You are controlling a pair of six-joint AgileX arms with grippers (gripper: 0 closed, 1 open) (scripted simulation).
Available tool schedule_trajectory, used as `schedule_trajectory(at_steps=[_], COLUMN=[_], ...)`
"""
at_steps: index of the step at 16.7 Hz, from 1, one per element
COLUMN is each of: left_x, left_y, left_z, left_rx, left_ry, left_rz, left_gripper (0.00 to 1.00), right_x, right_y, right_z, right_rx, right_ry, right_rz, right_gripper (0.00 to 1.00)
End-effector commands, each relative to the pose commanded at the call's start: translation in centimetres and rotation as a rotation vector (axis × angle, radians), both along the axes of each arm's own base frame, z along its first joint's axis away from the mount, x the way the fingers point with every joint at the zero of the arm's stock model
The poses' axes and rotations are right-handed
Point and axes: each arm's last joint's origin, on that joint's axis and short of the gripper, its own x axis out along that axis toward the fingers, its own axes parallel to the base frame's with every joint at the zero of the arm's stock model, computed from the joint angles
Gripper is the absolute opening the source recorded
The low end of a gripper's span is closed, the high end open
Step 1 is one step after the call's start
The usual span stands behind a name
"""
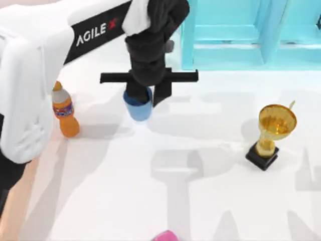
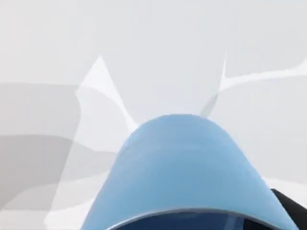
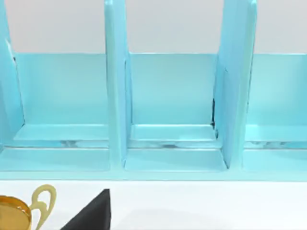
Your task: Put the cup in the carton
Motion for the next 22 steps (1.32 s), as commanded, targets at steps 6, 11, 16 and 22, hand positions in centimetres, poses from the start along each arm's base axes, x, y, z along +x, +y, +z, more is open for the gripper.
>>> schedule_trajectory(at_steps=[6,11,16,22], left_x=[2.2,-0.5,-5.5,-8.1], left_y=[15.7,23.1,28.6,30.7], left_z=[10.8,12.2,10.1,9.8], left_rx=[0.023,0.086,0.080,0.054], left_ry=[-0.203,-0.153,0.018,0.082], left_rz=[-0.037,-0.081,-0.024,0.013], left_gripper=[0.00,0.00,0.00,0.00], right_x=[0.0,0.0,0.0,0.0], right_y=[0.0,0.0,0.0,0.0], right_z=[0.0,0.0,0.0,0.0], right_rx=[0.000,0.000,0.000,0.000], right_ry=[0.000,0.000,0.000,0.000], right_rz=[0.000,0.000,0.000,0.000], right_gripper=[1.00,1.00,1.00,1.00])
